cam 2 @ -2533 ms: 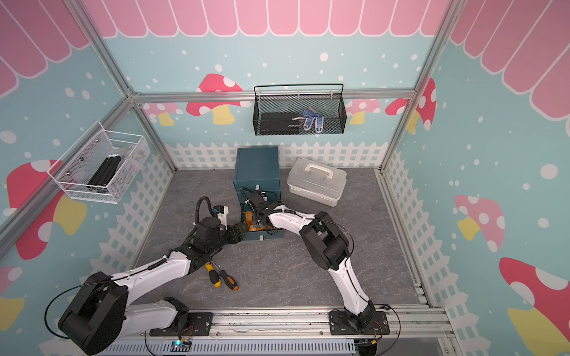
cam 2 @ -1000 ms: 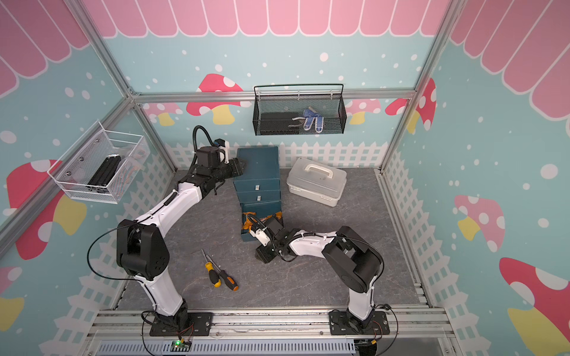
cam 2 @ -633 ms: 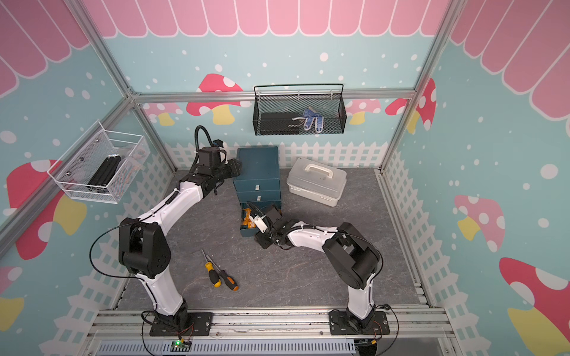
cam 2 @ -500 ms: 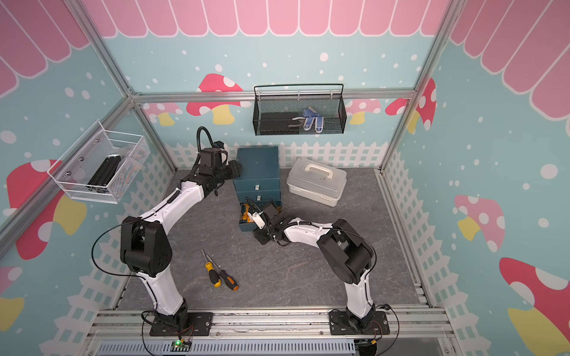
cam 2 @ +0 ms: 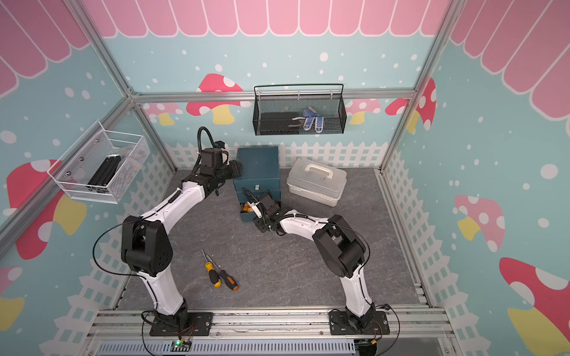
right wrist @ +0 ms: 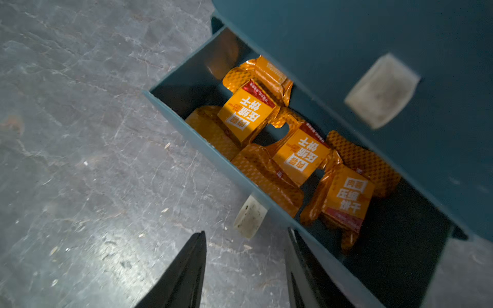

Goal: Place the cookies into the drawer by color
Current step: Close the drawer in the storage box.

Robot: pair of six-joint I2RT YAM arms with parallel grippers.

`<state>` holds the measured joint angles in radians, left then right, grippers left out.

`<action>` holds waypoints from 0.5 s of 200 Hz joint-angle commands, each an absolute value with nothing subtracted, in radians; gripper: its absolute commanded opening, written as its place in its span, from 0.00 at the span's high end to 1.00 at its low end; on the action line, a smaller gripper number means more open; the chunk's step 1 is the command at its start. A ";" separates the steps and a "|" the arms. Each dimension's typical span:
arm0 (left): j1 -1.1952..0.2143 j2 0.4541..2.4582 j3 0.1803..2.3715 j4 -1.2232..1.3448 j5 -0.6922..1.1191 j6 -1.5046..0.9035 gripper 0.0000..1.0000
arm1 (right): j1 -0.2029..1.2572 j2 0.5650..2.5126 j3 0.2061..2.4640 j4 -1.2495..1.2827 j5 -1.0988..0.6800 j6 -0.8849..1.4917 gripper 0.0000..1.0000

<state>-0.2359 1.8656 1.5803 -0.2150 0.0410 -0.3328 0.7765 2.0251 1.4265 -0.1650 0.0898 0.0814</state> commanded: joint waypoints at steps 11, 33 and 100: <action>-0.244 1.842 1.510 -0.305 0.030 -0.310 0.63 | 0.767 2.094 1.498 -0.146 0.175 -0.008 0.49; -0.245 1.833 1.499 -0.302 0.020 -0.303 0.63 | 0.766 2.121 1.534 -0.142 0.226 -0.035 0.49; -0.249 1.816 1.485 -0.299 0.022 -0.298 0.63 | 0.767 2.148 1.536 -0.017 0.333 -0.105 0.50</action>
